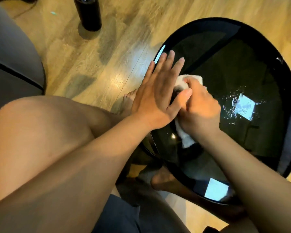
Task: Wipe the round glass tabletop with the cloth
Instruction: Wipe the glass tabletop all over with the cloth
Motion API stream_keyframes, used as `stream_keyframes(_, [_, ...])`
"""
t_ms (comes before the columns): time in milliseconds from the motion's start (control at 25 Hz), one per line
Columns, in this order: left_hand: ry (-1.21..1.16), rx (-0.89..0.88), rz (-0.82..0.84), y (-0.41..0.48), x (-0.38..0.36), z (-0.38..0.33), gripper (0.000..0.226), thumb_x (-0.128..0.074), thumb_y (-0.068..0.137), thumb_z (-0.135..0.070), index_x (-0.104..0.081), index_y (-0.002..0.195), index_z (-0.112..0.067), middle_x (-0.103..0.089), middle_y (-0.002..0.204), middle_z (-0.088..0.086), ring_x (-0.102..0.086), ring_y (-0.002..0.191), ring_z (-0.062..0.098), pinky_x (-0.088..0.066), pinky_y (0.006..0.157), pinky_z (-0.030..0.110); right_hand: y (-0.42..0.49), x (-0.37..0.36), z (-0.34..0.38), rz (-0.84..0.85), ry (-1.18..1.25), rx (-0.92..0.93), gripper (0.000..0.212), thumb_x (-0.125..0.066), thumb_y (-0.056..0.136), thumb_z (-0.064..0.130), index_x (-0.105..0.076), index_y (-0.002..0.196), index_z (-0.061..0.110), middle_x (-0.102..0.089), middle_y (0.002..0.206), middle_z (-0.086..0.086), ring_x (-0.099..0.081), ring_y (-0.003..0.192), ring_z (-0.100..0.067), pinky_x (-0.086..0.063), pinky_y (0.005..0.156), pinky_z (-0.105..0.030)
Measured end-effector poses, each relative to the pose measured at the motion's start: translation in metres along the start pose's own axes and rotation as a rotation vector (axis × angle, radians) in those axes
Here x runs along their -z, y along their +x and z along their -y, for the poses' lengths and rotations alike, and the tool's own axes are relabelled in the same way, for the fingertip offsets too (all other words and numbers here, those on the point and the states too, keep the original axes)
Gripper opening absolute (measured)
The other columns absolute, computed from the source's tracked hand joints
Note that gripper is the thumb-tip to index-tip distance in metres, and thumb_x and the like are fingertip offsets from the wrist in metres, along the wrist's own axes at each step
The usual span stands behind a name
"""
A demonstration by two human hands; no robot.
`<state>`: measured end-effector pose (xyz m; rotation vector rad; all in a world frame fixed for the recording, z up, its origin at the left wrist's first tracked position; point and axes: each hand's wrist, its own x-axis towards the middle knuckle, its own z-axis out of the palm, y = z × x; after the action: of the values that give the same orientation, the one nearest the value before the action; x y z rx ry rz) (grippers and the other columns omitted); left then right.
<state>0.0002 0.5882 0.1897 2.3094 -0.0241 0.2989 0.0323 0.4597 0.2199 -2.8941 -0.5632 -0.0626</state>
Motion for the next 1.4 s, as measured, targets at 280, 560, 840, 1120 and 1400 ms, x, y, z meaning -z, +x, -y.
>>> stream_keyframes(280, [-0.026, 0.022, -0.018, 0.001, -0.006, 0.007, 0.068, -0.033, 0.101, -0.045, -0.024, 0.155, -0.004, -0.021, 0.163, 0.018, -0.012, 0.154, 0.029, -0.008, 0.124, 0.048, 0.176, -0.033, 0.001, -0.238, 0.018, -0.358, 0.041, -0.034, 0.094, 0.043, -0.051, 0.125, 0.021, -0.065, 0.119, -0.007, -0.062, 0.105, -0.032, -0.031, 0.071, -0.031])
stream_keyframes(560, [-0.004, 0.069, -0.003, 0.003, -0.001, 0.006, 0.067, -0.026, 0.101, -0.049, -0.021, 0.156, -0.01, -0.018, 0.165, 0.014, -0.008, 0.154, 0.025, -0.006, 0.125, 0.044, 0.082, -0.012, 0.025, -0.006, 0.136, -0.135, 0.037, -0.042, 0.096, 0.04, -0.046, 0.124, 0.015, -0.067, 0.1, -0.015, -0.063, 0.09, -0.041, -0.042, 0.071, -0.039])
stream_keyframes(840, [0.073, 0.08, 0.019, 0.001, -0.002, 0.005, 0.069, -0.019, 0.1, -0.055, -0.028, 0.153, -0.013, -0.024, 0.164, 0.009, -0.009, 0.154, 0.025, -0.003, 0.125, 0.04, -0.149, 0.045, -0.032, 0.233, 0.197, 0.104, 0.04, -0.053, 0.085, 0.049, -0.051, 0.118, 0.025, -0.065, 0.08, 0.01, -0.064, 0.064, -0.016, -0.039, 0.055, -0.021])
stream_keyframes(1120, [0.095, 0.062, 0.051, 0.002, 0.0, 0.004, 0.068, -0.015, 0.1, -0.051, -0.024, 0.155, -0.011, -0.024, 0.164, 0.01, -0.01, 0.154, 0.025, -0.001, 0.125, 0.042, -0.085, 0.025, -0.024, 0.248, 0.042, 0.289, 0.032, -0.061, 0.091, 0.029, -0.06, 0.115, 0.008, -0.069, 0.088, -0.016, -0.064, 0.058, -0.042, -0.051, 0.05, -0.042])
stream_keyframes(1400, [-0.016, 0.053, 0.019, 0.0, -0.001, 0.0, 0.069, -0.027, 0.098, -0.045, -0.024, 0.154, -0.005, -0.028, 0.162, 0.015, -0.013, 0.153, 0.028, -0.007, 0.124, 0.046, 0.085, -0.014, 0.005, -0.089, 0.164, -0.069, 0.036, -0.042, 0.093, 0.046, -0.053, 0.115, 0.02, -0.068, 0.101, -0.01, -0.061, 0.091, -0.039, -0.037, 0.072, -0.04])
